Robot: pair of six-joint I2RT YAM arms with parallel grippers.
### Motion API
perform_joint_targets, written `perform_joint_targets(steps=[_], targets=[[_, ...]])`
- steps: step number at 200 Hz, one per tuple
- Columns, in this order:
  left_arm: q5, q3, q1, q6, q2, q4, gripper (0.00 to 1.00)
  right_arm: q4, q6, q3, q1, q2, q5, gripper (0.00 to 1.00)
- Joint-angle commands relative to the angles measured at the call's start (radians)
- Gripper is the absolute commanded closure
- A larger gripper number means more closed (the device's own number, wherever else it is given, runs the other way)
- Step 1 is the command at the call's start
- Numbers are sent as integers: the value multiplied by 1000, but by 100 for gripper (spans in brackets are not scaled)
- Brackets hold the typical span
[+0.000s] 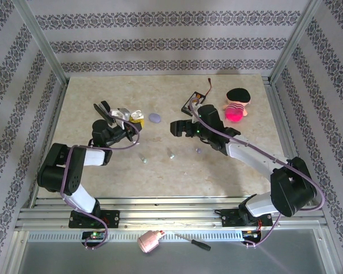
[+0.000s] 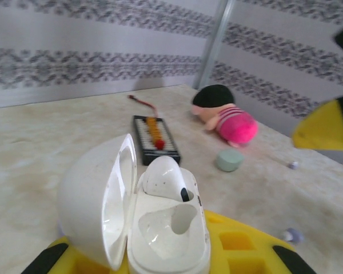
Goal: Insert the wireless bluetooth earbuds into the charging case
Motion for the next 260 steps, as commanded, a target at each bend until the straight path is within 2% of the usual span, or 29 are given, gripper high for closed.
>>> perform_joint_targets(steps=[1,29,59,96,124,155,192,253,260], targets=[[-32,29,52,37,-29,-55,100,-18,-66,17,43,52,-10,4],[-49,54,114,43,-23,-110,100,-57,-142,83,113,151,21,6],[-133,81,170,41,-29,-190,100,-62,-217,187,188,287,32,9],[-201,85,193,117,-99,-309,100,-85,-276,348,272,468,50,19],[-255,55,247,103,-139,-345,100,-101,-305,464,310,587,68,27],[-287,26,303,46,-148,-328,100,-115,-312,577,322,697,94,34],[-308,15,318,29,-143,-327,100,-111,-281,674,321,794,126,45],[-301,10,321,22,-141,-313,100,-171,-279,805,321,912,139,50],[-300,8,321,23,-140,-311,100,-179,-281,812,321,921,138,53]])
